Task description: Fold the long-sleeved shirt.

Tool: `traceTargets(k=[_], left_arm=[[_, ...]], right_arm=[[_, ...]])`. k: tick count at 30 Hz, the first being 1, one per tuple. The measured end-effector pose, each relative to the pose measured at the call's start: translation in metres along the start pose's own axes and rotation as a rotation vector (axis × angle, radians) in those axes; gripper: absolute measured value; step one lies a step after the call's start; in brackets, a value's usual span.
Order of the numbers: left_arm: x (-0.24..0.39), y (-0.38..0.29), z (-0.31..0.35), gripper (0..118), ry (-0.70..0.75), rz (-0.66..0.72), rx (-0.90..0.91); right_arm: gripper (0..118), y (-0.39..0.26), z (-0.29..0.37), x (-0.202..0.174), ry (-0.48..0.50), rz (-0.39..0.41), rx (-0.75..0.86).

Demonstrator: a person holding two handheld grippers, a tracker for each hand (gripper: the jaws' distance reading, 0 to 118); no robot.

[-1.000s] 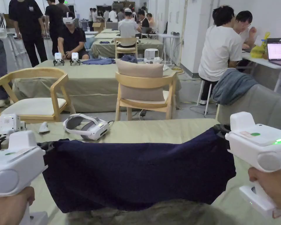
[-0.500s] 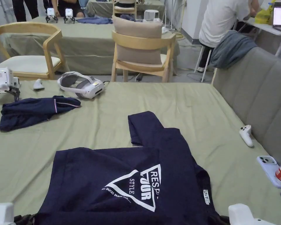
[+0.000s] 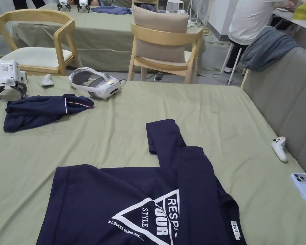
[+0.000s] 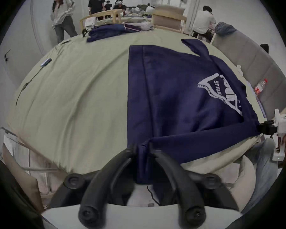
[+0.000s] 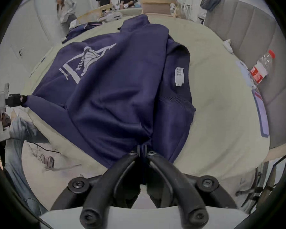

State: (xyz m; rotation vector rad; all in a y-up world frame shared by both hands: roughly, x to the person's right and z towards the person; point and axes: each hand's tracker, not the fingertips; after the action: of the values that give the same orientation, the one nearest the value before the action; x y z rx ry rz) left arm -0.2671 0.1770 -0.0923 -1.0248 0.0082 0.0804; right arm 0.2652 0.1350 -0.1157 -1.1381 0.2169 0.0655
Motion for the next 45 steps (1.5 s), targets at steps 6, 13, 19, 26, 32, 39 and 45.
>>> traceTargets(k=[6,13,19,26,32,39,45], left_arm=[[-0.011,0.053,0.017,107,0.020,0.060,0.196],[0.051,0.177,-0.005,7,0.027,0.105,0.455],[0.080,0.247,-0.076,4,0.020,0.017,0.441],[0.081,0.294,-0.124,4,-0.041,0.018,0.402],[0.078,0.295,-0.148,4,-0.067,-0.004,0.371],[0.062,0.283,-0.157,4,-0.073,0.003,0.351],[0.056,0.276,-0.134,4,-0.076,0.032,0.380]], right_arm=[[118,0.052,0.041,0.008,-0.012,-0.080,0.226],[40,0.177,0.034,-0.003,-0.053,-0.103,0.587],[0,0.285,-0.030,-0.014,-0.020,-0.062,0.593],[115,0.443,-0.134,-0.008,0.051,-0.010,0.502],[115,0.554,-0.218,-0.011,-0.001,-0.011,0.308],[0,0.553,-0.243,-0.002,-0.009,-0.088,0.158],[0,0.502,-0.142,-0.019,0.023,-0.016,0.428]])
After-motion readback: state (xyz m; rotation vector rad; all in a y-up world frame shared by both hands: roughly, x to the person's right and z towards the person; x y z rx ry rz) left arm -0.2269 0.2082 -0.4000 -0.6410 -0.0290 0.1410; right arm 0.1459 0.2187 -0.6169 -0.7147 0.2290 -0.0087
